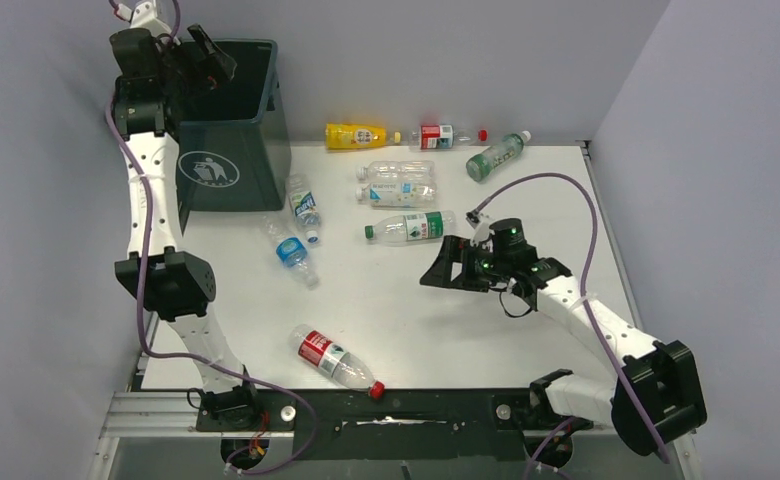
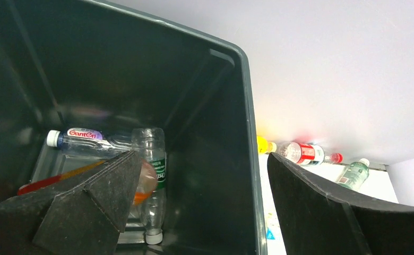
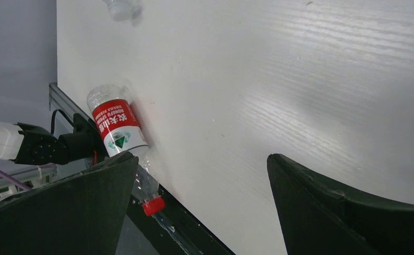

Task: Put the plastic bottles in the bin
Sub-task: Place the plastic bottle in the trash bin, then pick up the plastic bottle at the center of the board.

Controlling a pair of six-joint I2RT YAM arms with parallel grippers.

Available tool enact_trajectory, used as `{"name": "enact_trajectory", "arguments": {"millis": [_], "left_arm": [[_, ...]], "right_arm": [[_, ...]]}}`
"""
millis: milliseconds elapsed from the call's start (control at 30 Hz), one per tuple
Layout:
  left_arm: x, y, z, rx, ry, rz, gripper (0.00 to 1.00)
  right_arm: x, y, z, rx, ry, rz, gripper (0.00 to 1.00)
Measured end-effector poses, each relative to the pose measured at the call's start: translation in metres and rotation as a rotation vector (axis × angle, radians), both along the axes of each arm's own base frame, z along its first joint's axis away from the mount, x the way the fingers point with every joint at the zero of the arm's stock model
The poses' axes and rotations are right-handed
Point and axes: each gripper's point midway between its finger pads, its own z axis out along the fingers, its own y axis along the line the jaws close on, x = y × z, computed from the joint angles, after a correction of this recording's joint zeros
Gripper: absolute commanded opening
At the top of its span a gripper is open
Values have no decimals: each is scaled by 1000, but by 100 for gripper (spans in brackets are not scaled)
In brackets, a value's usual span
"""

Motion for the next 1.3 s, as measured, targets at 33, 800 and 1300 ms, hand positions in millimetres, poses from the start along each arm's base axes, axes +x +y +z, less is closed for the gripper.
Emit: {"name": "enact_trajectory", "arguments": {"millis": [33,800,1300], "left_arm": [[-1,-1,1,-7,0,-1,90],[-164,-45,-18,-166,50,-49,91],[-201,-103,-91,-176,206,-176,91]], "right_arm": [[-3,4,-2,-3,6,15,98],[-69,108,-20,-99,-58,455,91],[-142,153,-50,-264,-188,731,86]]}}
